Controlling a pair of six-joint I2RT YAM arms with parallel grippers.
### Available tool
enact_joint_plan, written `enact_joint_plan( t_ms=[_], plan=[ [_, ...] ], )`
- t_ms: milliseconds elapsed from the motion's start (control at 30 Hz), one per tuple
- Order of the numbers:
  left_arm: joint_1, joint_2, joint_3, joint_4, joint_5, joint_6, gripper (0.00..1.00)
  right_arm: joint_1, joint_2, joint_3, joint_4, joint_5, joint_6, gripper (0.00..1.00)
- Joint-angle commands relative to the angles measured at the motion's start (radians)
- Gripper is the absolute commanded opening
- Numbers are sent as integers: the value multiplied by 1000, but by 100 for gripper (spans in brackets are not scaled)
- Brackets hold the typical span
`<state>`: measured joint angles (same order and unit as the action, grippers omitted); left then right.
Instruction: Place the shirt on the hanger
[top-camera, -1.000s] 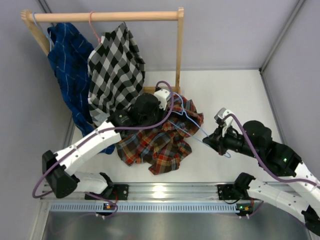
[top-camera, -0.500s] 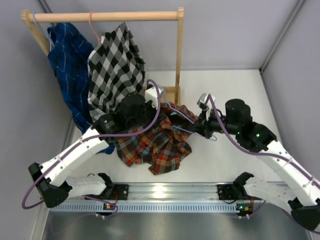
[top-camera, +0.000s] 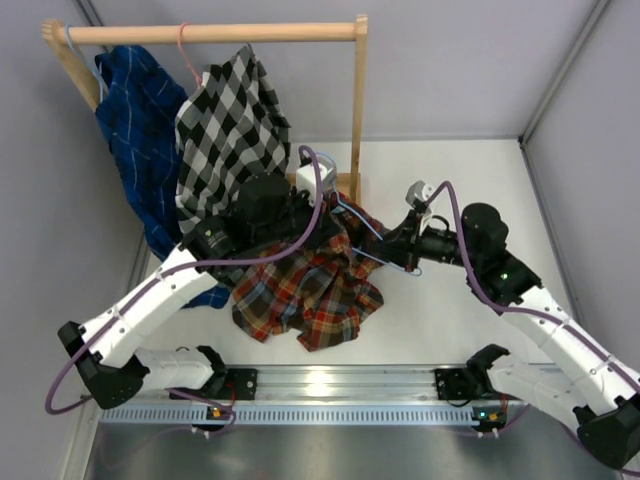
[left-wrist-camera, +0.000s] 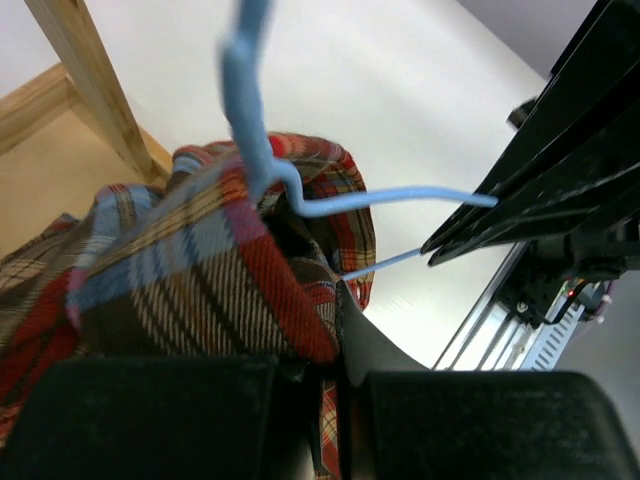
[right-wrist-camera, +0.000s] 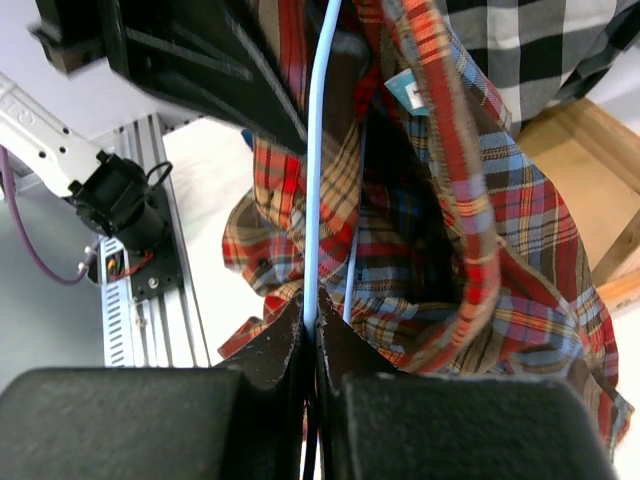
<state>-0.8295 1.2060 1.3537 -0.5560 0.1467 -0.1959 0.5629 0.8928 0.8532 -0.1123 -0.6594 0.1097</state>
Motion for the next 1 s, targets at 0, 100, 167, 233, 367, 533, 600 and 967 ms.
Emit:
enact_joint_plan(
  t_ms=[0, 100, 167, 233, 367, 533, 600, 967],
  plan=[
    [-7, 12, 113, -25, -18, -28, 3, 12, -44, -43, 244, -23, 54, 0],
    [-7, 0, 140, -41, -73, -31, 15, 46, -63, -86, 269, -13, 54, 0],
    [-8, -5, 156, -48, -59, -34, 19, 58, -81, -143, 363, -8, 90, 0],
    [-8, 4, 176, -58, -24, -34, 21, 61, -110, -193, 427, 13, 142, 0],
    [-16, -12, 194, -88, 76, 12, 53, 61, -149, -244, 525, 73, 191, 0],
    [-16, -118, 234, -102, -37, 99, 98, 61, -204, -325, 622, 147, 219, 0],
    [-16, -146, 239, -88, -131, 189, 98, 60, -242, -347, 629, 161, 220, 0],
    [64, 53, 389, -220, 312, 724, 98, 58, -466, -421, 478, 176, 226, 0]
  ],
)
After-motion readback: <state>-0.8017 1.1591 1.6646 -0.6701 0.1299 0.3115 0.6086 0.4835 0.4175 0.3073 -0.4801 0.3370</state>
